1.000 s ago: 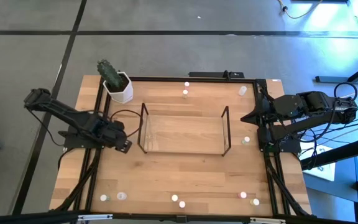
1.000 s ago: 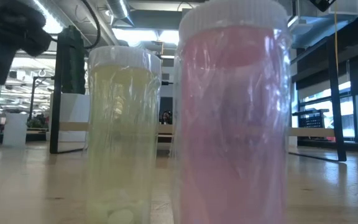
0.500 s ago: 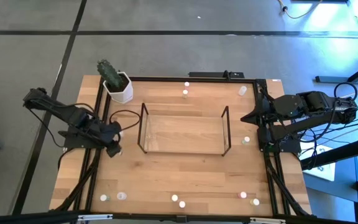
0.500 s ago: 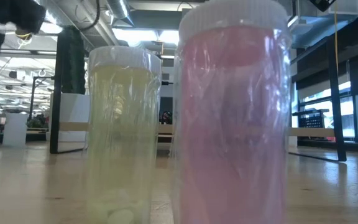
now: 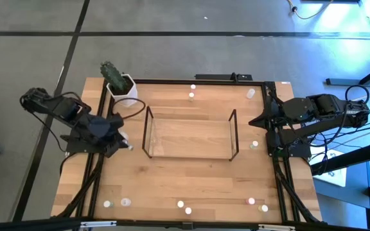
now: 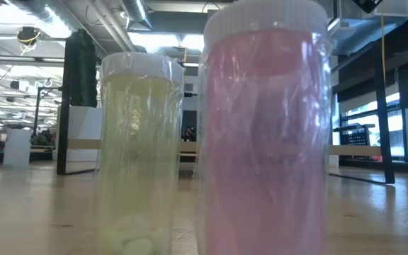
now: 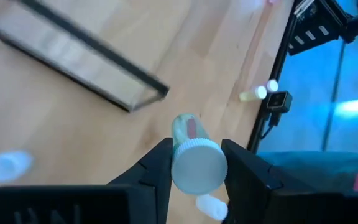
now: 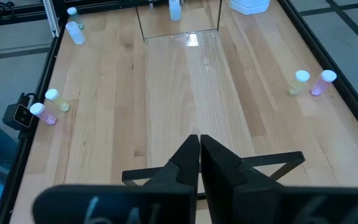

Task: Pick and place medicine bottles onto shelf by color
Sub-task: Put the top left blue pill bottle on the shelf

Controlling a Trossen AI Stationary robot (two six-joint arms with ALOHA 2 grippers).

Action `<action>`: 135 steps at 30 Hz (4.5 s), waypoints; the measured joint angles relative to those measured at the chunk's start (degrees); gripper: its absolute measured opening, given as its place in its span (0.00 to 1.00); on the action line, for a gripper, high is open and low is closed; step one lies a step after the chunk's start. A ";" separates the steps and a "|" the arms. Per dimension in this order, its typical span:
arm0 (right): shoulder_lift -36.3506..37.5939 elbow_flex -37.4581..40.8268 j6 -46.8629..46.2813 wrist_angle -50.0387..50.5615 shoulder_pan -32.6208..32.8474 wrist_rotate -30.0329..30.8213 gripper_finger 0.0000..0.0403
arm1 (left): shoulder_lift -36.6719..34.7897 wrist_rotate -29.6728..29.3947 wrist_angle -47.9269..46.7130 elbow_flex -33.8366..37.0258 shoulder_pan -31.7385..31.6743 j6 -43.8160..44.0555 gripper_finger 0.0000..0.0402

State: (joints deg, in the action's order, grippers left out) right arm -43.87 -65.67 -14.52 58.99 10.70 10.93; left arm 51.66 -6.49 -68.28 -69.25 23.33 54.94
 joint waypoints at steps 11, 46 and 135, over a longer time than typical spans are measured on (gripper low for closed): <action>-0.01 0.00 0.00 -0.01 0.00 0.01 0.04 | 16.79 1.06 -7.47 -23.84 -9.04 -16.12 0.28; 0.01 0.01 11.78 -0.01 -0.01 0.01 0.04 | 49.95 11.07 -15.06 -37.76 -30.79 -46.20 0.28; -0.01 0.00 -1.75 -0.02 -0.06 10.92 0.04 | 52.44 5.95 3.99 -13.84 -37.46 -59.67 0.28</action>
State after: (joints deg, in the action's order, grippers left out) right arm -43.88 -65.67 -16.27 58.97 10.64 21.85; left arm 104.09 -0.53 -64.29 -83.09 -14.13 -4.73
